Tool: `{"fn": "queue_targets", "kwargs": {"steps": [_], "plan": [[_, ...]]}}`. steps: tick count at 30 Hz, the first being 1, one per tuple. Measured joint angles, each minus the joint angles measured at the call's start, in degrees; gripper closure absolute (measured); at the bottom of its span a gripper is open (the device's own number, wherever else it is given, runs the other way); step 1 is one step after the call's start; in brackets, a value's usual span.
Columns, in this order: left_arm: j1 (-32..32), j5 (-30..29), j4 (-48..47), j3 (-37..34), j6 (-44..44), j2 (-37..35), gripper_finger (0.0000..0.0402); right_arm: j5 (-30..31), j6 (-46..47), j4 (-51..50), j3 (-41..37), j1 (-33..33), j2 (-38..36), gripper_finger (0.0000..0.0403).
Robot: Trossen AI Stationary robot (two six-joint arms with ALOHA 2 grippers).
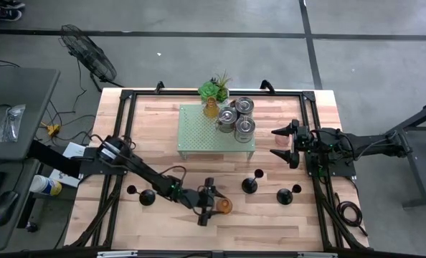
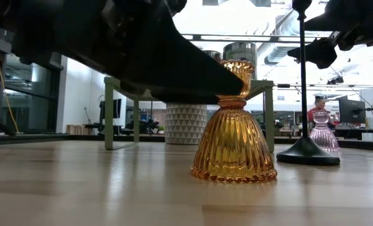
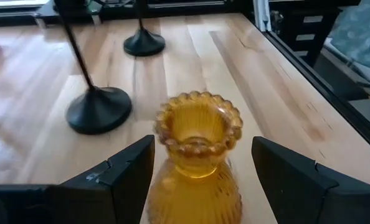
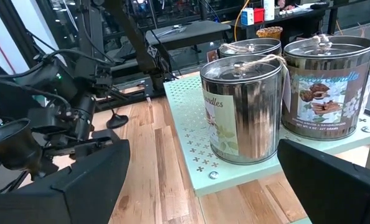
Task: Pick & Place candle stick holders
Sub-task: Put the gold glass candle holder on the shelf
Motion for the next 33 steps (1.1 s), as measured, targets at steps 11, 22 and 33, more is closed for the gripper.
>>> {"fn": "queue_targets", "kwargs": {"steps": [11, 22, 33], "plan": [[0.00, -0.89, 3.16, 2.11, -0.88, 3.52, 0.0139, 0.00, 0.00, 0.00, 0.00, 0.02, 0.00, 0.0003], [0.04, -3.43, 3.15, 2.14, -2.10, 3.52, 0.0139, 0.00, 0.01, -0.02, 0.00, 0.00, 0.00, 0.0003], [0.04, -3.70, 3.14, 2.14, -3.45, 3.52, 0.0193, 0.00, 0.02, -0.01, 0.00, 0.00, 0.00, 0.0003]]}}
